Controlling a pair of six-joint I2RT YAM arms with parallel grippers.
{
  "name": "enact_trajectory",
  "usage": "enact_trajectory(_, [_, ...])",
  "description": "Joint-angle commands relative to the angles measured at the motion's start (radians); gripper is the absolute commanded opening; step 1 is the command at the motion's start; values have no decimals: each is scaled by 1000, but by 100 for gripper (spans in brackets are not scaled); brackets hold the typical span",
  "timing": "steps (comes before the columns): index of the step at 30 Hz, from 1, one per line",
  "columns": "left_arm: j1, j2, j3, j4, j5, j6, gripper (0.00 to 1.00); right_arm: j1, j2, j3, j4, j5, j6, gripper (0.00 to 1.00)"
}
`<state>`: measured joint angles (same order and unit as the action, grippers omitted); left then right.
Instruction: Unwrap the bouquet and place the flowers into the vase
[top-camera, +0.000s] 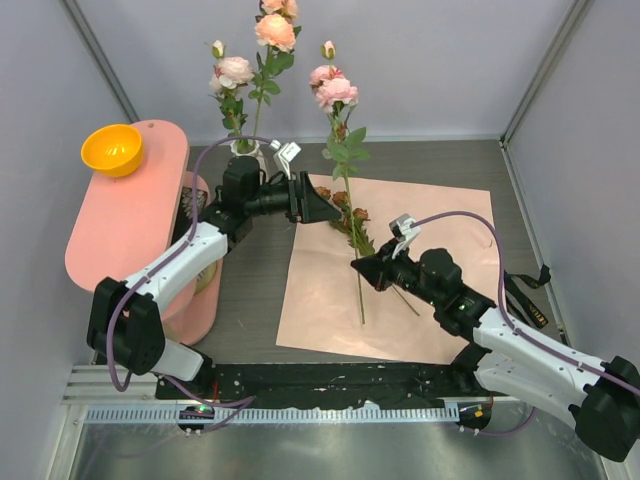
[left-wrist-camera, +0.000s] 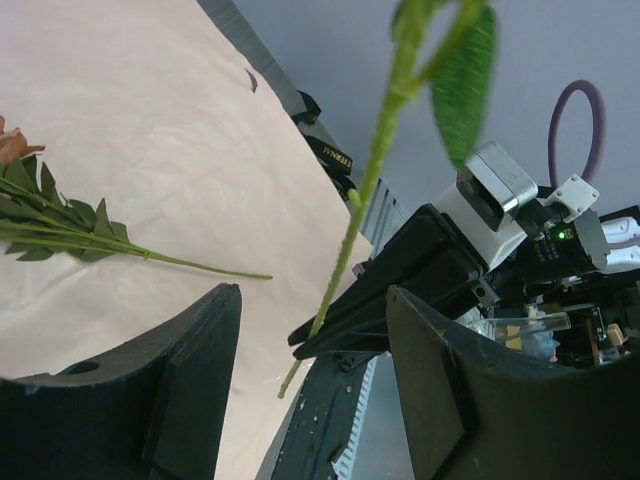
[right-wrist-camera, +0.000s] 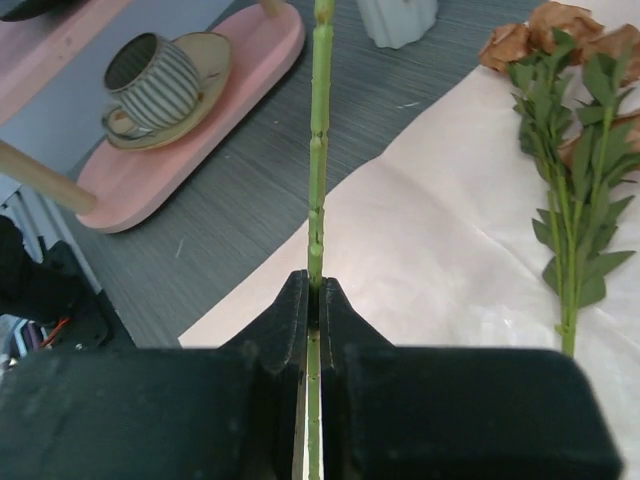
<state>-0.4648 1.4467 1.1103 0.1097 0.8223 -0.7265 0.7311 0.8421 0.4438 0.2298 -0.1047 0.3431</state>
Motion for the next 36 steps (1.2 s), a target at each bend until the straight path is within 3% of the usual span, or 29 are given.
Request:
enact_trajectory(1, [-5, -2, 0, 96, 26, -40, 61, 4, -6, 53, 83, -104, 4, 1])
enact_trajectory(10, [-5, -8, -43, 252, 83, -114, 71, 7, -38, 88, -70, -135, -55, 1])
enact_trajectory(16, [-5, 6, -43, 265, 89, -128, 54, 14, -80, 82, -126, -159, -78, 1])
enact_trajectory(24, [-5, 14, -36, 285, 123, -134, 46, 25, -75, 95, -172, -181, -95, 1])
enact_trajectory(27, [-5, 1, -26, 280, 143, -125, 34, 40, -77, 95, -184, -161, -99, 1])
enact_trajectory(28, [-5, -5, -23, 268, 141, -102, 25, 42, -80, 96, -187, -155, -102, 1])
enact_trajectory(30, [-3, -26, -6, 207, 130, -58, 16, 47, -80, 98, -188, -156, -104, 1])
enact_trajectory(31, [-5, -34, 2, 177, 124, -1, 2, 48, -80, 101, -191, -155, -105, 1])
enact_trajectory(32, [-5, -43, 6, 153, 115, 24, 0, 48, -78, 113, -198, -151, -107, 1])
enact_trajectory(34, [-5, -71, 16, 108, 98, 61, 0, 48, -78, 127, -221, -119, -104, 14])
enact_trajectory(36, [-5, -104, 48, 28, 54, 117, 0, 48, -90, 156, -291, 1, -87, 42])
